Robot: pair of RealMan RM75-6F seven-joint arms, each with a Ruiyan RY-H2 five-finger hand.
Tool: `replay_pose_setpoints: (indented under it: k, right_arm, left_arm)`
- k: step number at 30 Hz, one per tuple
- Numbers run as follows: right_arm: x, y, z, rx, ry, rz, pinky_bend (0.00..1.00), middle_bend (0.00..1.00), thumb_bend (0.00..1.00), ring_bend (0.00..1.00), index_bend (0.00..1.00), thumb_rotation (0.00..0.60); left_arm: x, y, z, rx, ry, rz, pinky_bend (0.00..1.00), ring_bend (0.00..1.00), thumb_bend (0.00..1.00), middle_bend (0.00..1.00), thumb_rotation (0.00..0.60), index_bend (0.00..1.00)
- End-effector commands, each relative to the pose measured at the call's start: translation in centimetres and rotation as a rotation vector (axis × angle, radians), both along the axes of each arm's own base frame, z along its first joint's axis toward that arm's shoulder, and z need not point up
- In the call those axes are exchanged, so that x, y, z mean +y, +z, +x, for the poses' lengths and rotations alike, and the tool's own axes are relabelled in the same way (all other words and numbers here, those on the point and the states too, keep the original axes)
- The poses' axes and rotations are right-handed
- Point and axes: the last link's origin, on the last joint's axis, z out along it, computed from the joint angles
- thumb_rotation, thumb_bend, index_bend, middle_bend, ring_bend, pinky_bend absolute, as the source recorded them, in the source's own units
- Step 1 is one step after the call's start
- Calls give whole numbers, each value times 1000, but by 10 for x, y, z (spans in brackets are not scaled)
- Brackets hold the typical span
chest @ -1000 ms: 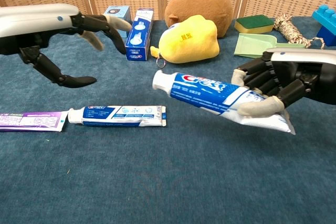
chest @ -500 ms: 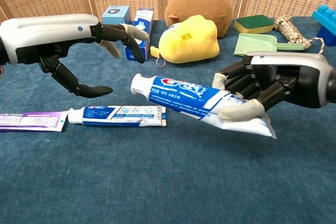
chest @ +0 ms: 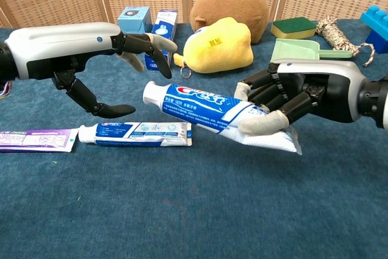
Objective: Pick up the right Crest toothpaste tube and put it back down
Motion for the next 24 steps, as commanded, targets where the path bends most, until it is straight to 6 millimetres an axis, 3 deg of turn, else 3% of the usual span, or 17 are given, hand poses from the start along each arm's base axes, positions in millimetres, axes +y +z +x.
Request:
replay_pose_setpoints:
  k: [1, 24]
  right_arm:
    - [-1, -1, 2, -9, -5, 5, 721, 763, 478, 725, 912, 600]
    - [2, 1, 0, -20, -10, 23, 728, 763, 478, 726, 912, 600]
  left_arm:
    - [1, -1, 1, -1, -1, -1, 175, 0, 317, 1, 600, 250]
    - [4, -9, 7, -20, -10, 34, 188, 0, 363, 70, 600, 374]
